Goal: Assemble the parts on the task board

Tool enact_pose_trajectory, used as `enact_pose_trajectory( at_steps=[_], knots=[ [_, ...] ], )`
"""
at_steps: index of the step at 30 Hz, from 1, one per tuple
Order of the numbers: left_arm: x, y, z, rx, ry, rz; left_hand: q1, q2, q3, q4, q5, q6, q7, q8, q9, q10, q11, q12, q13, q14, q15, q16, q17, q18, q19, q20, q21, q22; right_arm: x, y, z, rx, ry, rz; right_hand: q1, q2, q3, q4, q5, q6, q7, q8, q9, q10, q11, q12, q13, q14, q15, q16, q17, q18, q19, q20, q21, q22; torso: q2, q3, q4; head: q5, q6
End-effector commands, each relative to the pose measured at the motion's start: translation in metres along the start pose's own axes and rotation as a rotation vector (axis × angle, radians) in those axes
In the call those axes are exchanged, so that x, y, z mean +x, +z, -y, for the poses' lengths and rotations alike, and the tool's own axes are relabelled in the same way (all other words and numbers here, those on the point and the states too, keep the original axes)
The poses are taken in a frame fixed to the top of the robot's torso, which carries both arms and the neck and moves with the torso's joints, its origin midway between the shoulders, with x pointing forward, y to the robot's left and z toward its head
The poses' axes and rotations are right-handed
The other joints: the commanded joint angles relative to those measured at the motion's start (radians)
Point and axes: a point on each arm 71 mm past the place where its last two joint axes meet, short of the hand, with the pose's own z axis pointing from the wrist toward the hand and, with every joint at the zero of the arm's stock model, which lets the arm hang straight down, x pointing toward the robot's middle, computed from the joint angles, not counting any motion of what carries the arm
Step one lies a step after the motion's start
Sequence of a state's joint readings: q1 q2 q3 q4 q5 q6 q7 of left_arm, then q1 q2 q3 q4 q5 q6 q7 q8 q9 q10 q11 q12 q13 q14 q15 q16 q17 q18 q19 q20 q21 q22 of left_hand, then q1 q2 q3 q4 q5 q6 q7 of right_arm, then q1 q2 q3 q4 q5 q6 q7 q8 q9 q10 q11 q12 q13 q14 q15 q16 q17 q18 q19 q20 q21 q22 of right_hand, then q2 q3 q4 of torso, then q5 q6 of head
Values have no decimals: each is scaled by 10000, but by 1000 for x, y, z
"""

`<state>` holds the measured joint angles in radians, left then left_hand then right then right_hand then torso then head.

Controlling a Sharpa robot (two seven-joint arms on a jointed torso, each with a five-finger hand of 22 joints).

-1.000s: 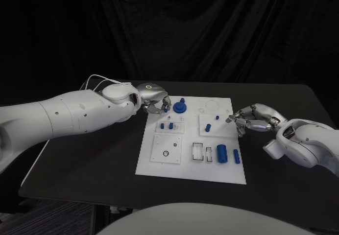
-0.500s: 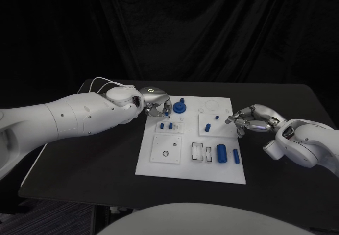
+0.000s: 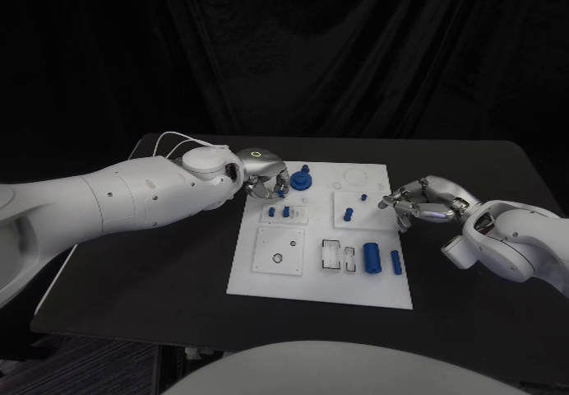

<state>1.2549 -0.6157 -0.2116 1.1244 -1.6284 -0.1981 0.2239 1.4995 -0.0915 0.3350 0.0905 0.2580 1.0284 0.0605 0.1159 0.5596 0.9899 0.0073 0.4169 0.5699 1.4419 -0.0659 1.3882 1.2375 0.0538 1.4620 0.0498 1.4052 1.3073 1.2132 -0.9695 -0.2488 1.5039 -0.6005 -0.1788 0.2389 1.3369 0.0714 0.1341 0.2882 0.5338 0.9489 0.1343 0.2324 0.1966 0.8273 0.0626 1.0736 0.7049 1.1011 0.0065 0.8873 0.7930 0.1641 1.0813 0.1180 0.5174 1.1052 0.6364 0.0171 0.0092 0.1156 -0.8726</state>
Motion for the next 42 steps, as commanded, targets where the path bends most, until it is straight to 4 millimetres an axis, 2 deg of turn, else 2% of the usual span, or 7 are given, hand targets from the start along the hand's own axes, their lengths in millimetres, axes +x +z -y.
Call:
enact_pose_trajectory(
  at_steps=[1, 6, 19, 25, 42],
  knots=[
    [3, 1, 1, -21, -16, -194, -54, 11, -40, -38, -55, -32, 48, 51, 9, 79, -5, -55, -19, -17, -13, -50, -31, -139, 224, -38, -17, 2111, 2, 0, 2, 180, 45, -105, -40, 18, 49, 17, -20, -15, -25, 48, 5, -27, 23, -4, -15, -73, 28, -50, -9, 172, 58, 0, -33, 5, -6, -8, 7, -18, 0],
    [4, 2, 1, -58, -32, -276, -47, 15, -34, -45, -58, -42, 48, 42, 5, 85, -3, -66, -27, -43, -11, -89, -94, -131, 206, -37, -52, 2100, 2, 0, 2, 193, 46, -116, -40, 18, 49, 17, -20, -15, -25, 48, 5, -27, 23, -4, -15, -73, 28, -50, -9, 172, 58, 0, -33, 5, -5, -10, -7, 10, 0],
    [10, 4, 4, -24, -107, -412, -48, 25, -28, -49, -75, -47, 57, 30, 1, 100, 7, -90, -46, -94, -5, -166, -216, -129, 197, -34, -66, 2096, 2, 0, 2, 225, 49, -131, -40, 18, 49, 17, -20, -15, -25, 48, 5, -27, 23, -4, -15, -73, 28, -50, -9, 172, 58, 0, -33, 5, -2, -10, 16, -55, 0],
    [10, 6, 6, 30, -101, -316, -56, 35, -27, -45, -82, -46, 60, 26, 0, 121, 9, -95, -52, -101, -2, -179, -230, -130, 199, -32, -61, 2097, 2, 0, 2, 240, 51, -152, -60, 25, 45, 16, -50, -23, -22, 48, 3, -34, 27, -3, -24, -88, 32, -58, -27, 171, 51, 3, -45, 3, -6, -5, -2, -32, 0],
    [10, 8, 8, 17, -91, -250, -92, 76, -25, -20, -66, -40, 66, 18, 0, 168, 15, -116, -72, -148, 3, -265, -361, -123, 178, -28, -98, 2086, 3, 0, 2, 321, 69, -227, -73, 49, 51, 21, -60, -29, -19, 47, 1, -36, 29, -2, -30, -91, 34, -55, -30, 171, 48, 5, -52, 2, -4, -9, 11, -78, 0]
  ],
)
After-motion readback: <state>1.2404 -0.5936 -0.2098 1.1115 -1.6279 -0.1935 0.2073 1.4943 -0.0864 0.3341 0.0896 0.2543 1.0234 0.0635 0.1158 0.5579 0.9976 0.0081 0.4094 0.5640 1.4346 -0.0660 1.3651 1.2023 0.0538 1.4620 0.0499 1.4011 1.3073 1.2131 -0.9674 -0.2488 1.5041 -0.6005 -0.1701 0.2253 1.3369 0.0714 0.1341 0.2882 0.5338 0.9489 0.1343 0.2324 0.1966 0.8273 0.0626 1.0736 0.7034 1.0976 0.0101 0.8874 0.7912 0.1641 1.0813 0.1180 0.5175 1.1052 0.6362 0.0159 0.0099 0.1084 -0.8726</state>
